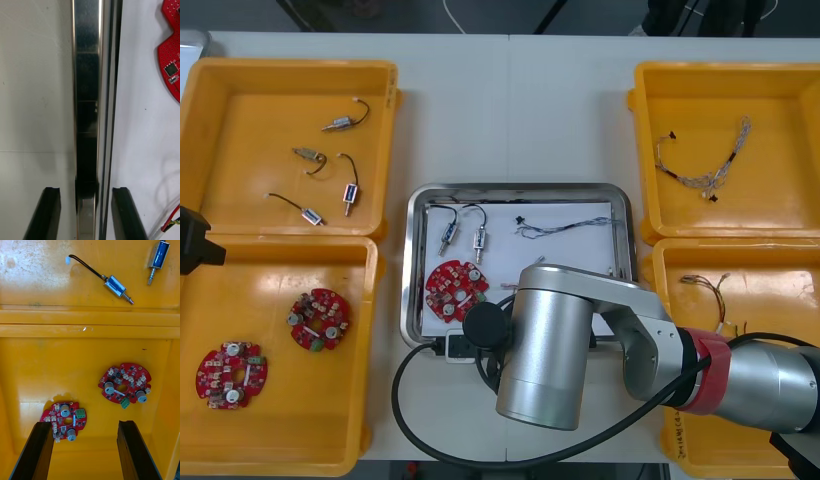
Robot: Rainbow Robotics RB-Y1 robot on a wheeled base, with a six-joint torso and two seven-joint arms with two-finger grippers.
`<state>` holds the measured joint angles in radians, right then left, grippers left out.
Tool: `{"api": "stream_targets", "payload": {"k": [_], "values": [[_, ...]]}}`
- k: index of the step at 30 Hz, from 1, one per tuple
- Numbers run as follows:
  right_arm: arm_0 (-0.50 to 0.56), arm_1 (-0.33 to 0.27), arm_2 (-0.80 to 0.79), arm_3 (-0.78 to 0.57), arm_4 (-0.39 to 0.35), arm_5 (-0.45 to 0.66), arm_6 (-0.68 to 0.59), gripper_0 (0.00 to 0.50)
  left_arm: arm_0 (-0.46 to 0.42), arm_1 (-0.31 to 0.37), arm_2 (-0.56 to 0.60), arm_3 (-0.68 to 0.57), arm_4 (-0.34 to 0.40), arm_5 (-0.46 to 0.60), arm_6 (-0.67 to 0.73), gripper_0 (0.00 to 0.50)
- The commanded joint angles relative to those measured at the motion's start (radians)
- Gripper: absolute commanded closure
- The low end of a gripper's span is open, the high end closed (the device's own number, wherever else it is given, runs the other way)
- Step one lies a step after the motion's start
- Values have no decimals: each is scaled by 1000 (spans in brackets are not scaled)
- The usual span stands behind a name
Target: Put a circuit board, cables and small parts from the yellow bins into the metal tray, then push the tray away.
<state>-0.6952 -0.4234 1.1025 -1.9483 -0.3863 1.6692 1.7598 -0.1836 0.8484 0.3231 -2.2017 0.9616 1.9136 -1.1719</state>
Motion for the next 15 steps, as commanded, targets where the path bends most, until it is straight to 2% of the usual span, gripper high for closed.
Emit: {"api": "stream_targets", "payload": {"k": [1, 2, 3, 4, 15], "values": [[10, 29, 19, -9, 7, -9, -11, 333, 13, 46, 31, -29, -7, 6, -81, 0], [10, 29, 20, -9, 7, -9, -10, 373, 13, 46, 31, -29, -7, 6, -81, 0], [10, 29, 20, -9, 9, -9, -10, 442, 13, 46, 31, -29, -7, 6, -81, 0], [8, 29, 19, -9, 9, -9, -10, 490, 13, 46, 31, -29, -7, 6, -81, 0], [-21, 20, 20, -9, 17, -9, 0, 500, 13, 46, 31, -29, -7, 6, -81, 0]]}}
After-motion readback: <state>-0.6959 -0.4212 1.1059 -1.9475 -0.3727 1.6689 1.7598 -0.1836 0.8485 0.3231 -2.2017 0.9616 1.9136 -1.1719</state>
